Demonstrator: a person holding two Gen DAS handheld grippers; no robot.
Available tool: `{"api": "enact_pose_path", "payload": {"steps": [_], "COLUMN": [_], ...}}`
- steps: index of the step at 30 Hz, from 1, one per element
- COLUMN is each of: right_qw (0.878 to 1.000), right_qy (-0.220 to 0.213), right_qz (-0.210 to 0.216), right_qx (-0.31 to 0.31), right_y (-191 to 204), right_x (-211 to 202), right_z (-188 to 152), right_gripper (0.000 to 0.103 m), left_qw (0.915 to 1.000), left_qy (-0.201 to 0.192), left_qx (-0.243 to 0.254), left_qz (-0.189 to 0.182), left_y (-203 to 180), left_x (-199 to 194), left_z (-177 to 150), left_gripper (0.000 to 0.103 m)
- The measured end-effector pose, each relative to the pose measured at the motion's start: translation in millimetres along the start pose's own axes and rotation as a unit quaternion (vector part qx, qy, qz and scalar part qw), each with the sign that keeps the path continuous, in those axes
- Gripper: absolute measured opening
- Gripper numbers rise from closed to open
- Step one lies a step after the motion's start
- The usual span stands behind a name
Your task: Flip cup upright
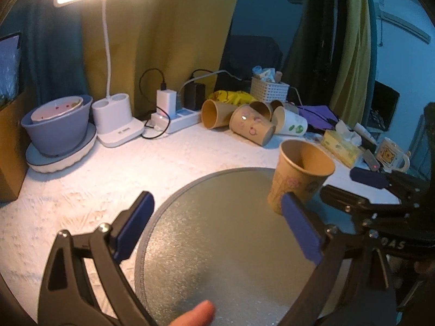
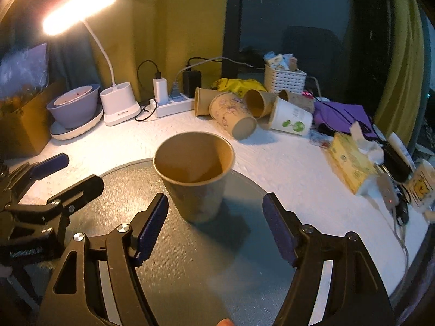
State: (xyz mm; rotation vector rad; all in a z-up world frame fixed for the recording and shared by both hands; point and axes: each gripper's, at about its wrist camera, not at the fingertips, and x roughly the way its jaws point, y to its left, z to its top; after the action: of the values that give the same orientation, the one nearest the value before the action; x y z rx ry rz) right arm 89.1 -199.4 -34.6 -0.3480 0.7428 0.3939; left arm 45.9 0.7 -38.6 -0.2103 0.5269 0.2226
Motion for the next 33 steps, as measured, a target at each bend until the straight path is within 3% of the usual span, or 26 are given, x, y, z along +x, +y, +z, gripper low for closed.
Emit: {"api": "enact_pose_path", "payload": {"steps": [10, 14, 33], "right_qw": [1.000, 0.999, 0.995], "right_qy": [-0.002, -0.015, -0.091], "right_qz": [-0.021, -0.036, -0.048], "right_qx": [0.019, 0.021, 0.018], "right_y": [-13.9, -19.1, -10.4], "right_x": [-38.6, -58.6, -144.0], "right_z": [-13.1, -12.8, 11.1], "right_gripper": [0.075, 0.075, 0.075], "left_qw": [0.9983, 0.9976, 0.9930], "left_qy": [0.031, 0.027, -0.065], "left_qx": [0.024, 0.033, 0.051], "left_qz": [-0.044, -0.055, -0.085], "left_y": [-30.0, -39.5, -53.9], "left_x": [-10.7, -22.3, -108.5], "left_z": [-6.8, -2.1, 41.0], "left_gripper": [0.096, 0.096, 0.096]}}
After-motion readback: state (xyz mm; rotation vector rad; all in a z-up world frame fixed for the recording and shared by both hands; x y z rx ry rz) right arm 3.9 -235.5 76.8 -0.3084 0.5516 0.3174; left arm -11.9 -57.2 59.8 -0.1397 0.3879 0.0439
